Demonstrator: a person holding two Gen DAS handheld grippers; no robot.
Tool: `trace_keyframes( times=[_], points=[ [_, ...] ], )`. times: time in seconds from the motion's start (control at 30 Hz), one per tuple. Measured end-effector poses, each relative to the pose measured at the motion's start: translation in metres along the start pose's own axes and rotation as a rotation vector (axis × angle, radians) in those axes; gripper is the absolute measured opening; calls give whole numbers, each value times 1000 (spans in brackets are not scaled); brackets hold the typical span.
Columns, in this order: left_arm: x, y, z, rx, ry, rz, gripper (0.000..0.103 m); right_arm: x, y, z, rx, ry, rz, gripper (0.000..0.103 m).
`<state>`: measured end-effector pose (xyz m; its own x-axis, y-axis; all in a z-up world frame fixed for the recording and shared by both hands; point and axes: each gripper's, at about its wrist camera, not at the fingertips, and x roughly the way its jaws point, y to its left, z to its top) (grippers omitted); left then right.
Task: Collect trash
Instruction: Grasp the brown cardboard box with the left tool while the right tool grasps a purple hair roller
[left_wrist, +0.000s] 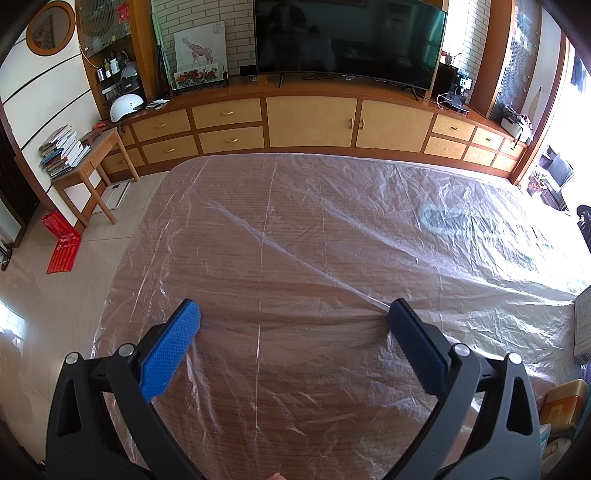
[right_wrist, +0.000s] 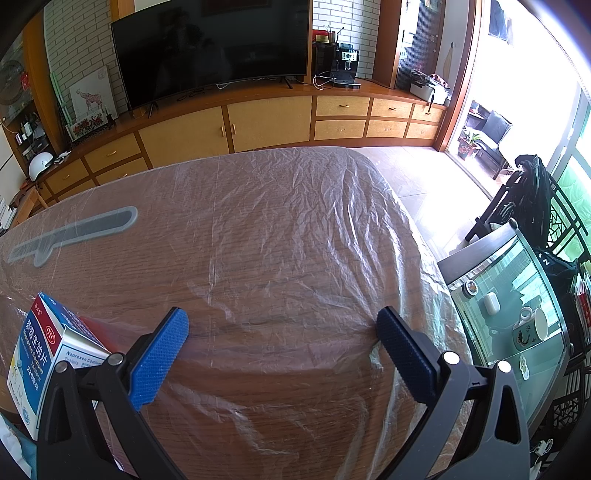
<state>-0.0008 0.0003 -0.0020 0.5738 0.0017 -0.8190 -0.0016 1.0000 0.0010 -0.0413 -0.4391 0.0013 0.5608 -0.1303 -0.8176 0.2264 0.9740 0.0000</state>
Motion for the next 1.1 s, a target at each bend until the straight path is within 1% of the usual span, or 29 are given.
trace_keyframes(
  times=[0.77,0.83,0.87,0.9,1.0,1.07,1.1],
  points=[
    [1,0,-2,-10,0,5,102,0,-1,-1,-3,1,0,99],
    [-1,1,-1,-25,9,9,101,0,-2,1,1,24,-5,99],
    [-7,2,1,-42,-10,-9,101,-2,-4,3,10,32,-22,99],
    [-18,7,2,-63,-41,-36,101,-8,-6,6,18,20,-26,99],
    [-46,14,6,-97,-93,-91,101,-33,-8,23,26,-33,-23,99],
    [-65,14,6,-95,-127,-119,101,-55,-8,27,12,-58,-3,99],
    [-74,9,3,-86,-141,-121,101,-65,-8,28,1,-63,1,99]
  ],
)
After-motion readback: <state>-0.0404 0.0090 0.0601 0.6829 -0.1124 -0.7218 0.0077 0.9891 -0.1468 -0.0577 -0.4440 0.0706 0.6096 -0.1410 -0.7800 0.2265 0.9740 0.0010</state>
